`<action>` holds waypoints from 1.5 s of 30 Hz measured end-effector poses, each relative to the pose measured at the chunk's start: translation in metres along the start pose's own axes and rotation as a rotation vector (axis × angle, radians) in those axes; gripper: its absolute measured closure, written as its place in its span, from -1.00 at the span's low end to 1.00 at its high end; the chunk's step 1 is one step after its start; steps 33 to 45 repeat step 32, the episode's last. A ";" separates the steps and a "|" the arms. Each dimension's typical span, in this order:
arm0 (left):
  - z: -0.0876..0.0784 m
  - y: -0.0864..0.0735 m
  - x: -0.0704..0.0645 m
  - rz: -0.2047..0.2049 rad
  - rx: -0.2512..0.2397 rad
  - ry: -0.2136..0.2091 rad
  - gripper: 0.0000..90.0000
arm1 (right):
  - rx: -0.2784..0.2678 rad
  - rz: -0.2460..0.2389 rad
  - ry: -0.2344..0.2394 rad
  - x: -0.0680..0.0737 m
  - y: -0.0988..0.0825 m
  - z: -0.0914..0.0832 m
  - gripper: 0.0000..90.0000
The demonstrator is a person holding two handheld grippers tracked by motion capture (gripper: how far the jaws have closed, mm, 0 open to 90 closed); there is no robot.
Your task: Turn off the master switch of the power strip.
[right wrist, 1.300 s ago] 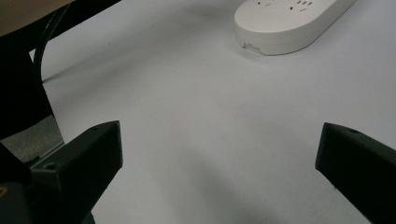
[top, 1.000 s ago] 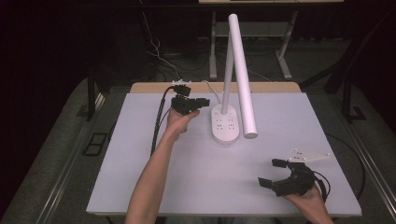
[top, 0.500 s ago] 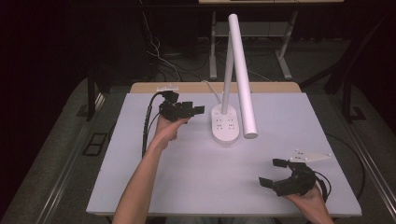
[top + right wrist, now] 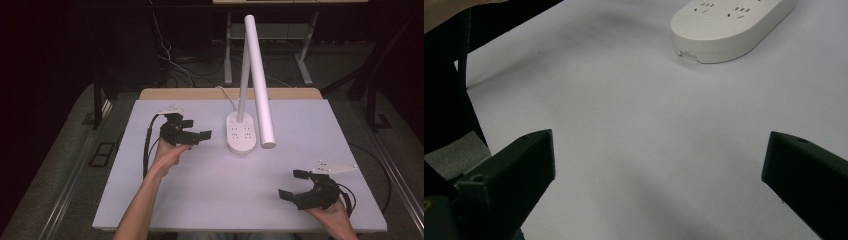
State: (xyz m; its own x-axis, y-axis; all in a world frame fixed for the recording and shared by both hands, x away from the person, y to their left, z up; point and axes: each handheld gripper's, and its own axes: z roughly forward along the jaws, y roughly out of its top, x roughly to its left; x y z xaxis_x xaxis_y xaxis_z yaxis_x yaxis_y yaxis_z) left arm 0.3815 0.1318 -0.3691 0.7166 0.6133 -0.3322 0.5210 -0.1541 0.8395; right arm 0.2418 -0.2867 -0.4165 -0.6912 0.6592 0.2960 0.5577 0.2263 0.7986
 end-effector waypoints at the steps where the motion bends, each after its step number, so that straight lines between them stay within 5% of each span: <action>1: -0.003 -0.002 -0.002 0.006 -0.004 0.006 -1.00 | 0.000 0.001 0.001 0.000 0.000 0.000 -1.00; 16: -0.040 -0.047 -0.027 0.037 -0.011 0.020 -1.00 | 0.004 -0.001 -0.003 0.000 0.000 0.001 -1.00; 31: -0.061 -0.088 -0.037 0.027 0.015 0.028 -1.00 | 0.005 0.002 -0.005 0.001 0.000 0.001 -1.00; 45: -0.061 -0.090 -0.037 0.028 0.020 0.028 -1.00 | 0.006 0.001 -0.005 0.001 0.000 0.001 -1.00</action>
